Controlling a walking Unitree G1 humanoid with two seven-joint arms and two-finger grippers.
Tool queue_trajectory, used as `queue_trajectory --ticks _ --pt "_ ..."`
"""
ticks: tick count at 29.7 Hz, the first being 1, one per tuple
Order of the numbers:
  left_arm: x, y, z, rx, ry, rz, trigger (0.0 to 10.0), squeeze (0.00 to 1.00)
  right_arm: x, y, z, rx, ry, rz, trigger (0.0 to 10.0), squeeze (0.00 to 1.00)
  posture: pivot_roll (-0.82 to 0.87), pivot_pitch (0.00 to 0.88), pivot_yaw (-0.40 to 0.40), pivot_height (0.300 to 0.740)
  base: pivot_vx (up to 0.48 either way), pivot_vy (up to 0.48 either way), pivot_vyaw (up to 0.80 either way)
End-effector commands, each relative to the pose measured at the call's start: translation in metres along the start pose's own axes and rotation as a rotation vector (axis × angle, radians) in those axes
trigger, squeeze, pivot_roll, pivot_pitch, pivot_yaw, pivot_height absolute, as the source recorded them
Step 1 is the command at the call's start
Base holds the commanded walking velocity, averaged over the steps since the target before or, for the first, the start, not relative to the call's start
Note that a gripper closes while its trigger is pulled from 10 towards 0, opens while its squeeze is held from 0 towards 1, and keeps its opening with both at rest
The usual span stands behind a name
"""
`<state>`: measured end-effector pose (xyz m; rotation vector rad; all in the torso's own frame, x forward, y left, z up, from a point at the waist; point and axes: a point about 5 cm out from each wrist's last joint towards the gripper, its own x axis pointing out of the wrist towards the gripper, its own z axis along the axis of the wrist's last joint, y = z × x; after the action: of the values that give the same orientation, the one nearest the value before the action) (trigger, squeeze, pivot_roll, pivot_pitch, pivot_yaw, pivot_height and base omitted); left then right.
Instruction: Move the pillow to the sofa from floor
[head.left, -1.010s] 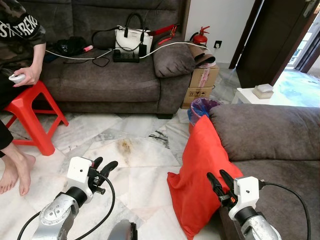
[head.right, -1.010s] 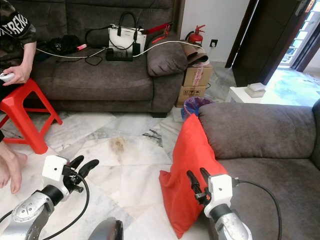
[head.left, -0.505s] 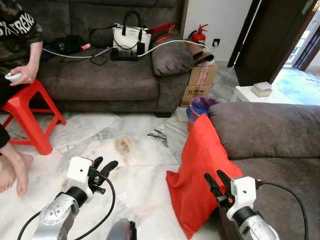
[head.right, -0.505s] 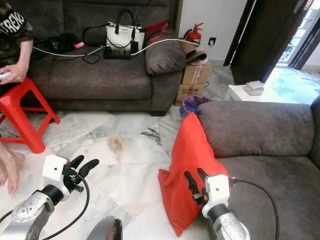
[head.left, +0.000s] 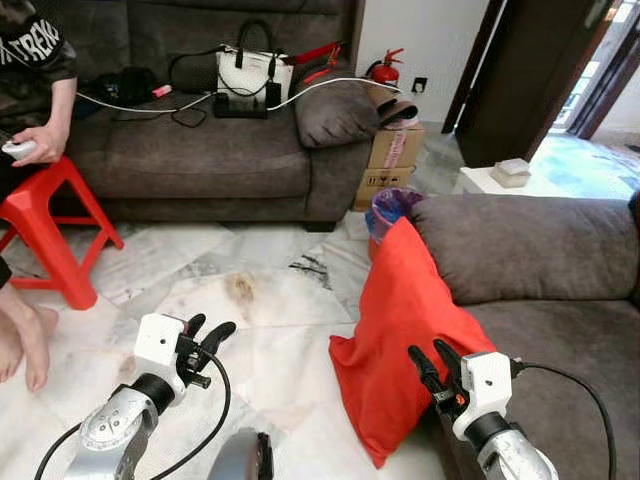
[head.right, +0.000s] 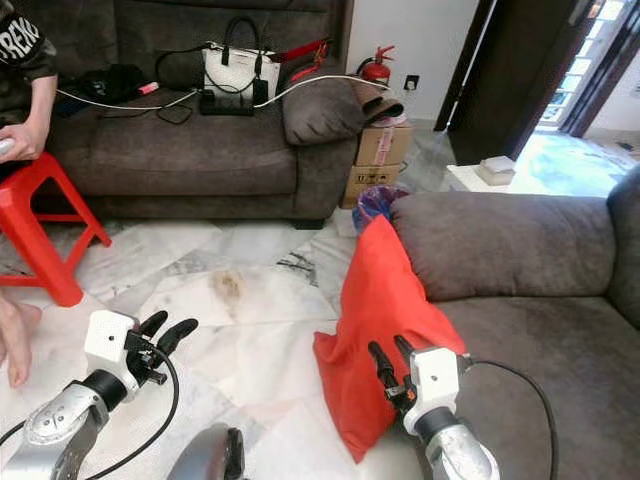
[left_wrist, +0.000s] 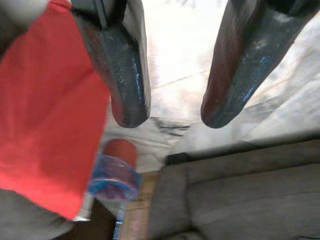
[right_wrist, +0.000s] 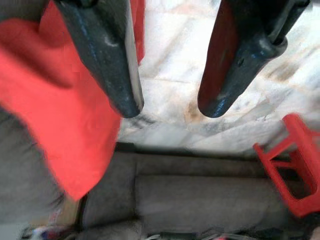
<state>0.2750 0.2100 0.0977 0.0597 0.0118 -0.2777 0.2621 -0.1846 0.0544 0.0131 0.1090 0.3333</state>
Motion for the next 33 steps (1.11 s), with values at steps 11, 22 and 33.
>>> queue_trajectory --ticks 11,22,33 --pt "-0.0041 0.0002 -0.0039 0.008 0.017 0.008 10.0 0.00 -0.0006 -0.0006 0.0002 0.000 -0.004 -0.001 10.0 0.00 0.10 0.084 -0.028 0.599 0.314 0.000 0.00" --pt "-0.0043 0.0000 -0.0038 0.007 0.015 0.011 10.0 0.00 -0.0004 -0.0010 0.0000 0.004 -0.004 -0.003 10.0 0.00 0.11 0.085 -0.029 0.599 0.328 0.000 0.00" --pt "-0.0043 -0.0005 -0.0036 0.008 0.017 0.008 10.0 0.00 0.0016 -0.0049 -0.0054 0.016 0.040 -0.044 10.0 0.00 0.11 0.085 -0.028 0.599 0.329 0.000 -0.44"
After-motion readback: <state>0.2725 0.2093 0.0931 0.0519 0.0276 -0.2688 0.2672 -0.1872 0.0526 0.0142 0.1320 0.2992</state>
